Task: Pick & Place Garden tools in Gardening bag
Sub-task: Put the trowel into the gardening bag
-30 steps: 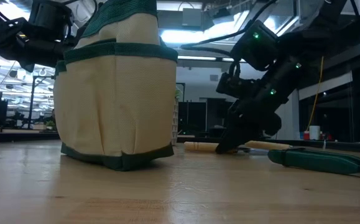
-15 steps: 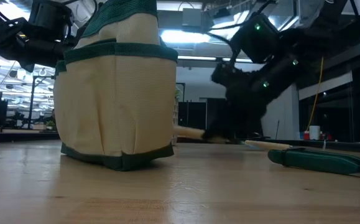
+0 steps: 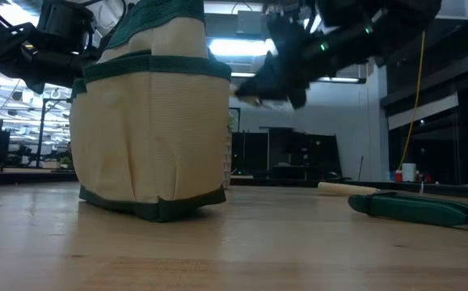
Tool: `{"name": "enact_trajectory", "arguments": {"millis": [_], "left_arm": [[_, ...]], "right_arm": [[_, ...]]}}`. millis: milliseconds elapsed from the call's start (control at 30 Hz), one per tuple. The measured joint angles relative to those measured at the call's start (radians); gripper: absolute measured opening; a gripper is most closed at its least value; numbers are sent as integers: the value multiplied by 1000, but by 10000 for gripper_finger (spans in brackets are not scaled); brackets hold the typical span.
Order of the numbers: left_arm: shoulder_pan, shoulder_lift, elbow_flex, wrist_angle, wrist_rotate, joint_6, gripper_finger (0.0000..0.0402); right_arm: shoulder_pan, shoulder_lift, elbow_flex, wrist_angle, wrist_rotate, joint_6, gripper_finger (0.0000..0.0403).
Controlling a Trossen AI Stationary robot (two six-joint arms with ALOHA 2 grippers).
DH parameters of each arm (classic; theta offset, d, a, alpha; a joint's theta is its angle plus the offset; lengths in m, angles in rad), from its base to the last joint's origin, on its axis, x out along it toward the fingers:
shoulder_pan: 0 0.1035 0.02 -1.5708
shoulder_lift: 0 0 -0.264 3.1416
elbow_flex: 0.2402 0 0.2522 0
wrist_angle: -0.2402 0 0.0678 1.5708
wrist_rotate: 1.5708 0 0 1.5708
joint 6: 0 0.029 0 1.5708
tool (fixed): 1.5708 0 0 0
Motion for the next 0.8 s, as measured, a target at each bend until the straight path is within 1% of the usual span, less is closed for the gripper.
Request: {"name": "enact_trajectory", "arguments": {"millis": [133,267,333,433,500,733,800], "left_arm": [[0,0,0,0,0,0,148],[0,0,0,1,0,0,148],[-1,0,0,0,0,0,148],[0,0,0,0,0,0,148],[0,0,0,1,1,0,148],[0,0,0,0,2,0,148],[0,0,0,0,2,0,148]], "right_arm": [[0,-1,38,75,0,-48,63],[3,-2,74,141,-8,-54,63],[6,-2,84,187,-43,-54,63],[21,-2,99,246,-125,-49,63],[40,1,108,265,-148,-34,63],[130,2,155,290,-155,-28,63],[156,5,167,322,-121,-28,63]]}}
